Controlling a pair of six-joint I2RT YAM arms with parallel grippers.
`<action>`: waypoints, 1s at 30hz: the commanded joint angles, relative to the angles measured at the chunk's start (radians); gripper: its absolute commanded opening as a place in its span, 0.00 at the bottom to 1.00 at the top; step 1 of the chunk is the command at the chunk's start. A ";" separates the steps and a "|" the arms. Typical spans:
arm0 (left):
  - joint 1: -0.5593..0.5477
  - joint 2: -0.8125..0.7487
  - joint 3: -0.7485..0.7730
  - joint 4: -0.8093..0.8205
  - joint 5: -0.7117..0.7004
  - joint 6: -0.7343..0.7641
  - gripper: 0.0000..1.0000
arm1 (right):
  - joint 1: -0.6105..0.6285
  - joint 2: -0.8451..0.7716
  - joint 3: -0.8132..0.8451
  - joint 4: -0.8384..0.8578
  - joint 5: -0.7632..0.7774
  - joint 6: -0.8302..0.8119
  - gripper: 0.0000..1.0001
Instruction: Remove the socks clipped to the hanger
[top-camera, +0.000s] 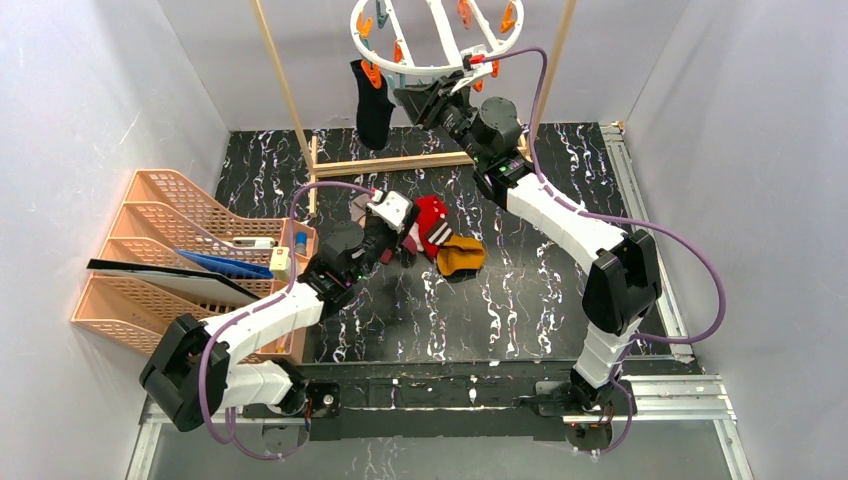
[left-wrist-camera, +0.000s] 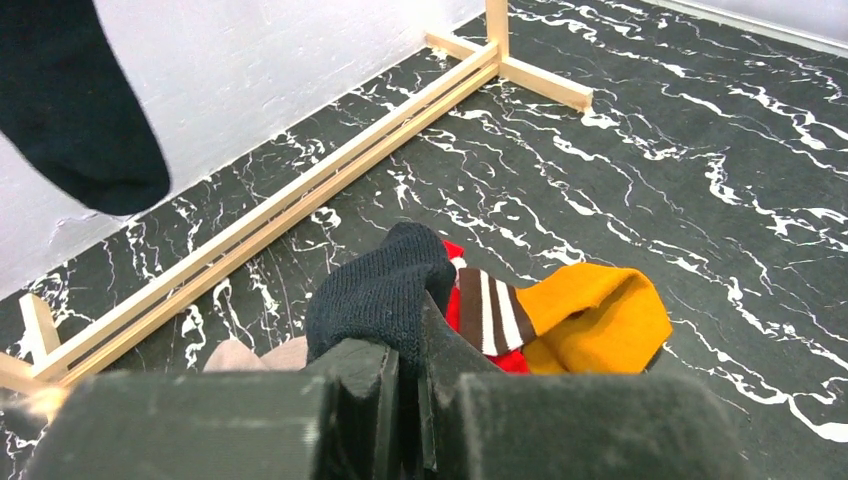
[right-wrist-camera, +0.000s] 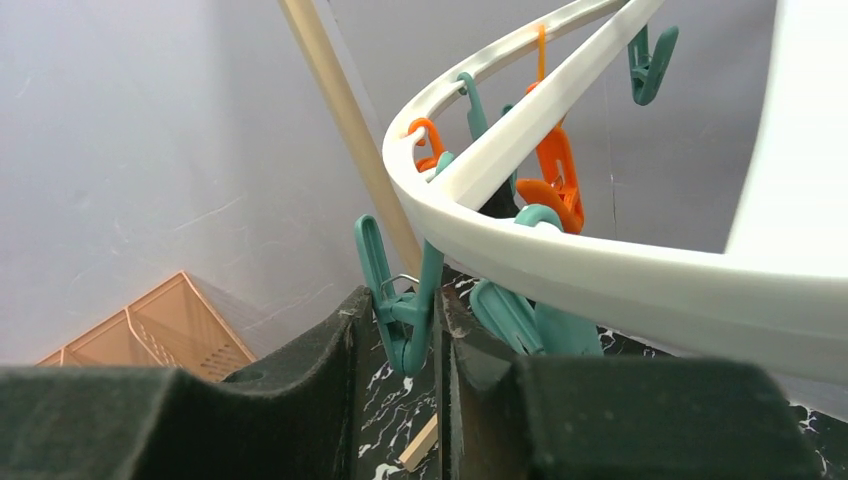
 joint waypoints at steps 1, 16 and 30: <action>-0.007 0.012 0.044 -0.014 -0.054 0.010 0.01 | -0.006 -0.017 0.046 0.052 0.011 -0.010 0.27; -0.003 0.038 0.032 0.087 -0.336 0.040 0.98 | -0.019 -0.140 -0.057 0.010 0.006 -0.041 0.75; 0.205 0.354 0.252 0.213 -0.192 -0.039 0.98 | -0.021 -0.460 -0.367 0.014 0.059 -0.078 0.91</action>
